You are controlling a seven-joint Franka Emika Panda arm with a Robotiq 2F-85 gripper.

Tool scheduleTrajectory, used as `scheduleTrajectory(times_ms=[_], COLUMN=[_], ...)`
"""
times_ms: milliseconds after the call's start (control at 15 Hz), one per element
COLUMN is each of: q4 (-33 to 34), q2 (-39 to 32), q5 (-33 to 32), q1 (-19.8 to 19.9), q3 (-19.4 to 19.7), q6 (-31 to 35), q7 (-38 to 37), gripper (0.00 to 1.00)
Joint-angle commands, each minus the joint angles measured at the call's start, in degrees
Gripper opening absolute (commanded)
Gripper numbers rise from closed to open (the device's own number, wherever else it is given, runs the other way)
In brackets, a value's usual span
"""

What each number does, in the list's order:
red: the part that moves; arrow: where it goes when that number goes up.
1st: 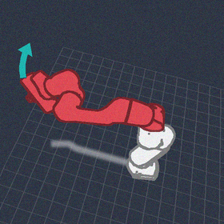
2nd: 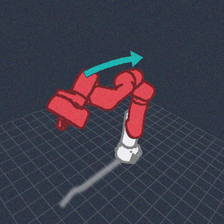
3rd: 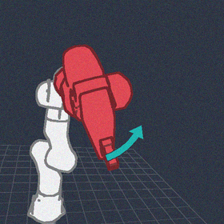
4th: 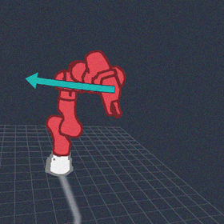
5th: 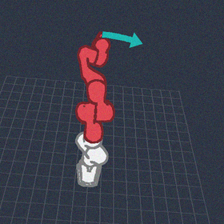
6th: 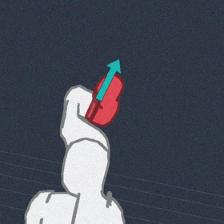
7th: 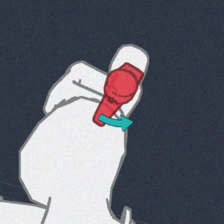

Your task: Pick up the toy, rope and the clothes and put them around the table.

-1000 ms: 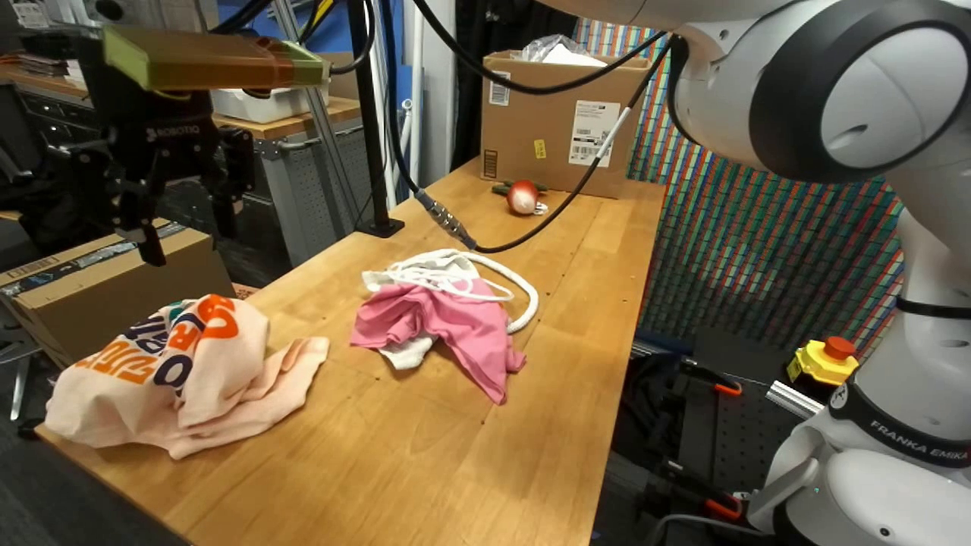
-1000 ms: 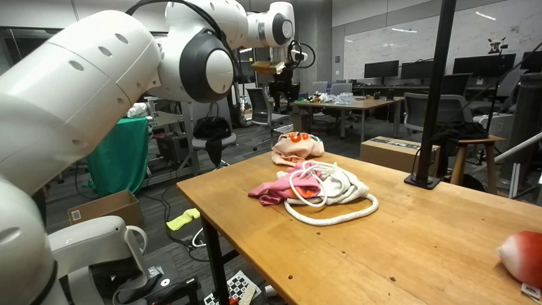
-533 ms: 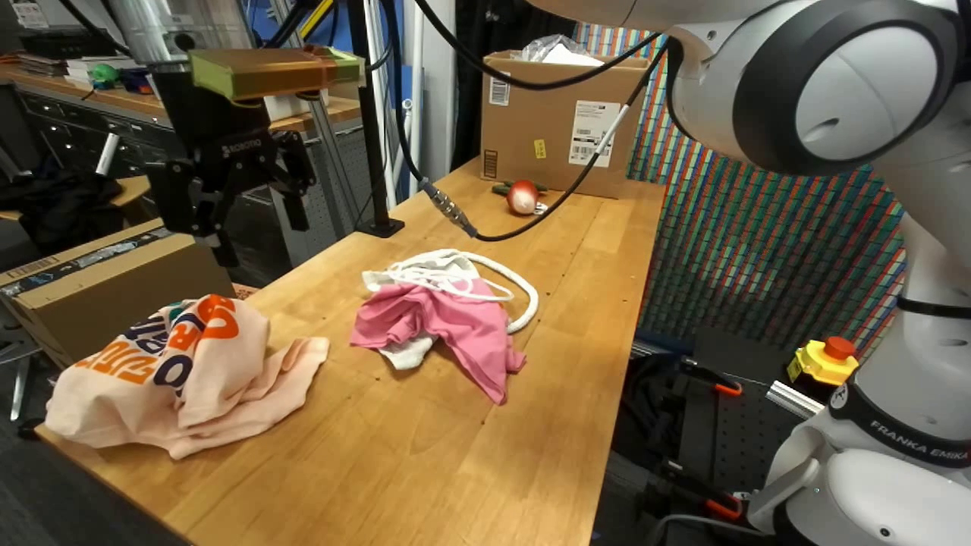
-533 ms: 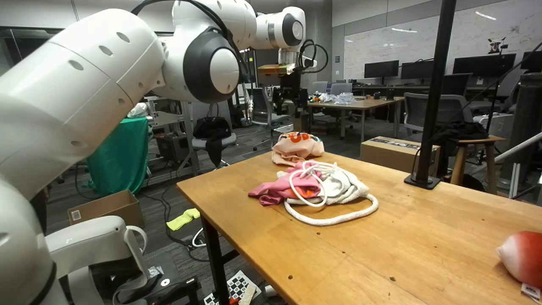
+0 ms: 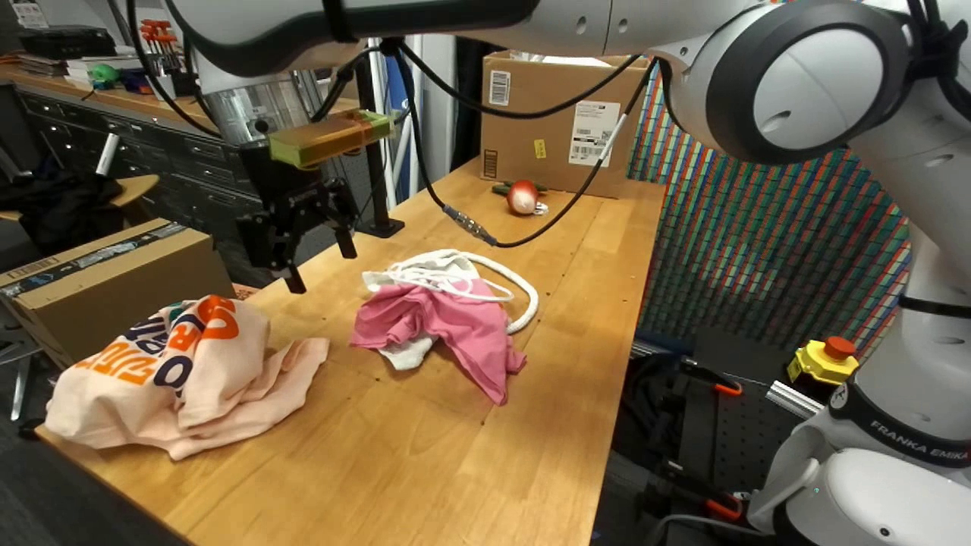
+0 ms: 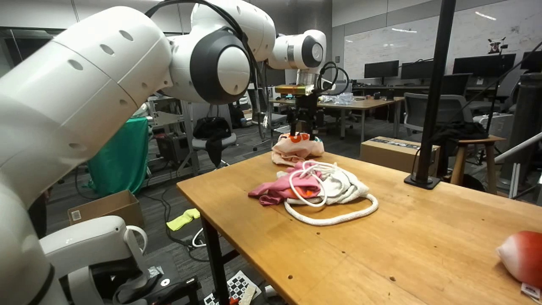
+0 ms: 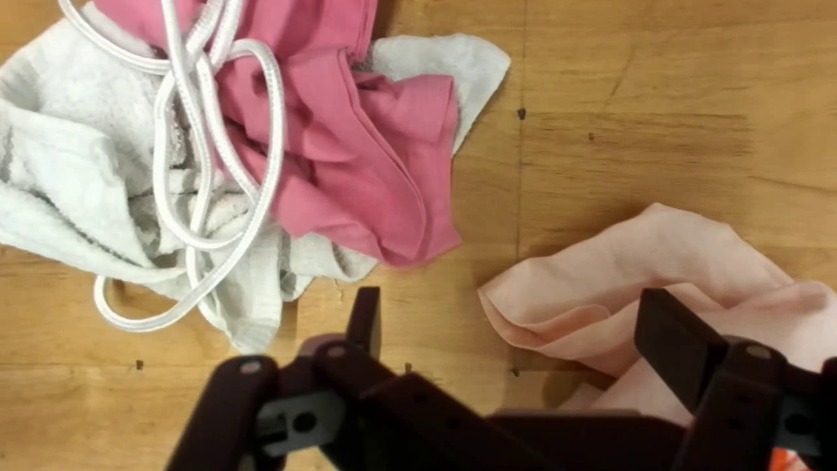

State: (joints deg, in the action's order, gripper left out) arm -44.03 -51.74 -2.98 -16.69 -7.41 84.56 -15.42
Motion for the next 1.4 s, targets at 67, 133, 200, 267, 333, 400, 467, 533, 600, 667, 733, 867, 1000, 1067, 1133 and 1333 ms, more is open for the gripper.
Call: scheduleTrajectory(times_ms=[67, 133, 200, 267, 333, 400, 467, 533, 600, 667, 733, 867, 1000, 1067, 1133, 1333], q4=[-10.5, -12.2, -14.3, -16.1, -17.8, -19.3, -20.8, -22.3, -23.5, -24.8, -26.1, -28.0, -29.9, -30.6, -31.2, -32.8], q2=[3.4, 3.9, 4.5, 5.0, 5.6, 6.4, 7.0, 7.5, 8.2, 9.0, 9.5, 10.6, 11.4, 11.8, 12.2, 13.0], q5=[1.4, 1.3, 1.2, 1.2, 0.9, 1.0, 1.0, 0.8, 0.8, 1.0, 0.9, 2.1, 1.8, 1.8, 1.8, 2.1], q1=[2.9, 3.4, 3.8, 4.2, 4.5, 4.9, 5.3, 5.5, 5.9, 6.3, 6.6, 6.2, 6.3, 6.4, 6.5, 6.7], q3=[-0.6, -0.6, -0.5, -0.5, -0.4, -0.5, -0.5, -0.4, -0.4, -0.4, -0.4, 1.2, 1.6, 1.7, 1.8, 1.6], q6=[3.9, 4.3, 5.1, 5.8, 6.3, 6.6, 7.1, 7.7, 7.8, 7.9, 8.4, 8.4, 9.0, 8.9, 8.5, 7.9], q7=[0.8, 0.8, 0.7, 0.6, 0.7, 0.8, 0.8, 0.8, 0.8, 1.0, 1.0, 1.6, 1.9, 2.1, 2.6, 4.2], gripper=[1.00, 1.00, 1.00, 1.00, 1.00, 1.00, 1.00, 1.00, 1.00, 1.00, 1.00, 1.00, 1.00, 1.00, 1.00, 0.73])
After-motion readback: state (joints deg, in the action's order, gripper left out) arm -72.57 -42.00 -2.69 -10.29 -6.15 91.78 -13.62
